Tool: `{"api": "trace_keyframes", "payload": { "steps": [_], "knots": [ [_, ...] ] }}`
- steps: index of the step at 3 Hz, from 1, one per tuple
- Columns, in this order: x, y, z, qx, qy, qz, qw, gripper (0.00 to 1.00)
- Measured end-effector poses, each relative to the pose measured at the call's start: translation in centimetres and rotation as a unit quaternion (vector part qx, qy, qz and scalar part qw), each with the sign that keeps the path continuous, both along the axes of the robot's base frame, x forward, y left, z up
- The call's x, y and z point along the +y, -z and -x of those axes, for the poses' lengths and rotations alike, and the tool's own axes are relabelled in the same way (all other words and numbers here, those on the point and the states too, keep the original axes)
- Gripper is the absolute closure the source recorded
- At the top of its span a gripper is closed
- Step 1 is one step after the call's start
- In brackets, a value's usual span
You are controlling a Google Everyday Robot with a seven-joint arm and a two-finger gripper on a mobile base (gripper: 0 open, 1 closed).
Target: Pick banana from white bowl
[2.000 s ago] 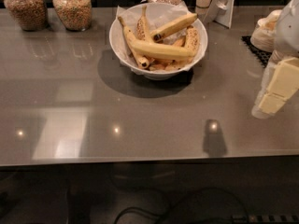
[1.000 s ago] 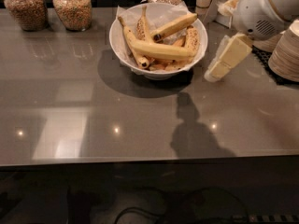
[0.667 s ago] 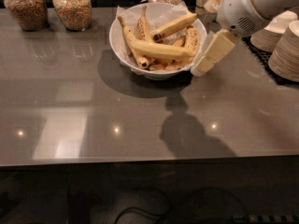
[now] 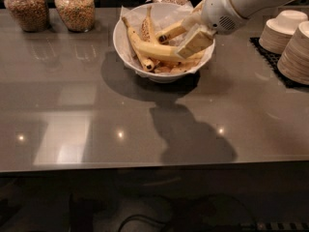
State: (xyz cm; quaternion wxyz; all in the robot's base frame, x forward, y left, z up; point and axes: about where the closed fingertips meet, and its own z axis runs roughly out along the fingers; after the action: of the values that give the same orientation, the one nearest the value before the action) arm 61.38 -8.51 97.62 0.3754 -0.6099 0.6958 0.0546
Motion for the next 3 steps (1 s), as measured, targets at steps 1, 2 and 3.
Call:
{"api": "trace_keyframes", "payload": {
  "steps": [1, 2, 3],
  "knots": [
    [1.4, 1.5, -1.4, 0.010, -0.008, -0.002, 0.9999, 0.42],
    [2.6, 2.8, -2.4, 0.023, -0.013, -0.002, 0.9997, 0.39],
    [3.2, 3.9, -3.1, 0.034, -0.015, 0.000, 0.9993, 0.38]
  ]
}}
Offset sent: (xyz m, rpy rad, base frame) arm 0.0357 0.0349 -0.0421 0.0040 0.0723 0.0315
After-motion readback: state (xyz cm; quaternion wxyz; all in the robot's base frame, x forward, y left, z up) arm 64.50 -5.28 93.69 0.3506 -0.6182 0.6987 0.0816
